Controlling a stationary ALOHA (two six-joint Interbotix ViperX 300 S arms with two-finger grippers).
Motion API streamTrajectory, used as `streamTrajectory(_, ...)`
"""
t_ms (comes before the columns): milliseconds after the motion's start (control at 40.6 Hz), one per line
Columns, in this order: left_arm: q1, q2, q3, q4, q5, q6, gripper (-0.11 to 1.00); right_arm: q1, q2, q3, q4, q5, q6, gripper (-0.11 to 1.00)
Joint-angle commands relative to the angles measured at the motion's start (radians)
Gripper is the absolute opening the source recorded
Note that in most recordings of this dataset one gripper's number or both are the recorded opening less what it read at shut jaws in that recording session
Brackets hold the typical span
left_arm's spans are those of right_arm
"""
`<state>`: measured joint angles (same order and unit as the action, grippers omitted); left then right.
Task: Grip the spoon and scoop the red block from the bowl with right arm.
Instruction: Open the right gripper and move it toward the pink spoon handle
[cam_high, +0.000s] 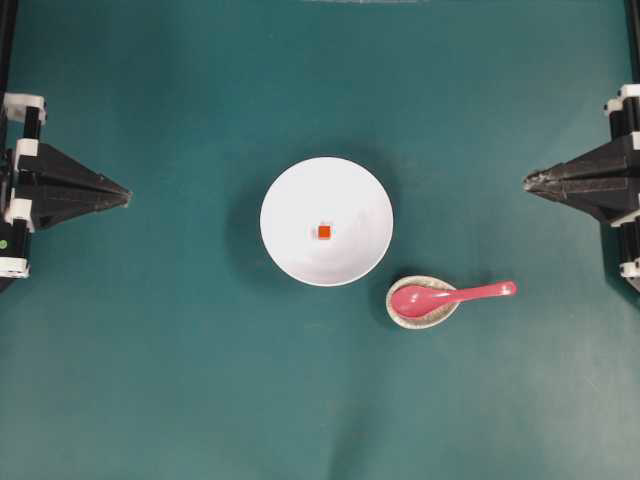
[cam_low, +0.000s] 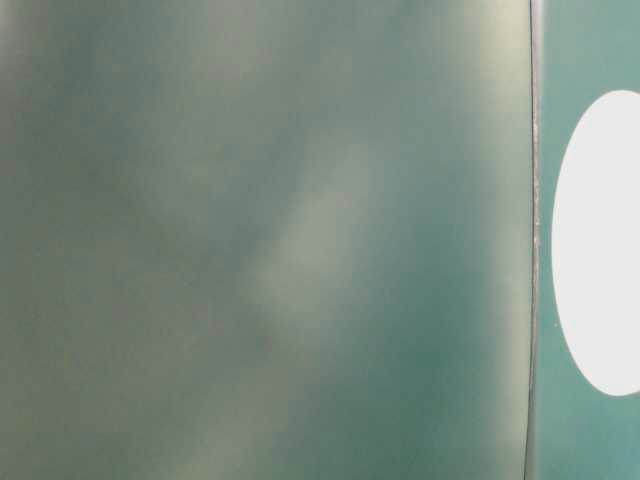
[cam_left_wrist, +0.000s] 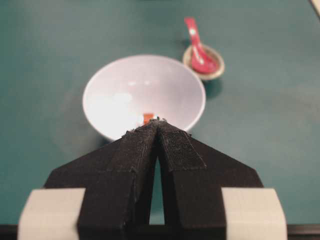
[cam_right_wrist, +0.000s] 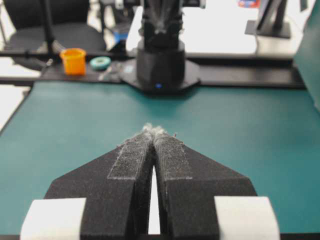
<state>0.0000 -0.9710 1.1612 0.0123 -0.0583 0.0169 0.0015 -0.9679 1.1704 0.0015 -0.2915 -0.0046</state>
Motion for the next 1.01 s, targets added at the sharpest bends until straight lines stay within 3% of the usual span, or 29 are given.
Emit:
streamTrajectory(0, -0.002, 0.005, -0.028, 0.003, 0.006, -0.002, 0.0, 0.003, 0.002, -0.028, 0.002, -0.014, 0.005, 0.0)
streamTrajectory(394, 0.005, 0.006, -0.026, 0.003, 0.051, -0.002, 0.0, 0.009, 0.0, -0.028, 0.002, -0.015, 0.015, 0.01)
streamTrajectory(641, 0.006, 0.009, -0.026, 0.003, 0.052, -0.002, 0.0, 0.015, 0.015, -0.021, 0.018, -0.011, 0.017, 0.39)
streamTrajectory(814, 0.006, 0.009, -0.026, 0.003, 0.072, -0.002, 0.0, 0.018, 0.04, -0.015, 0.061, 0.002, 0.031, 0.43)
streamTrajectory(986, 0.006, 0.008, -0.026, 0.003, 0.089, -0.002, 0.0, 0.034, 0.071, -0.008, 0.067, 0.008, 0.06, 0.49)
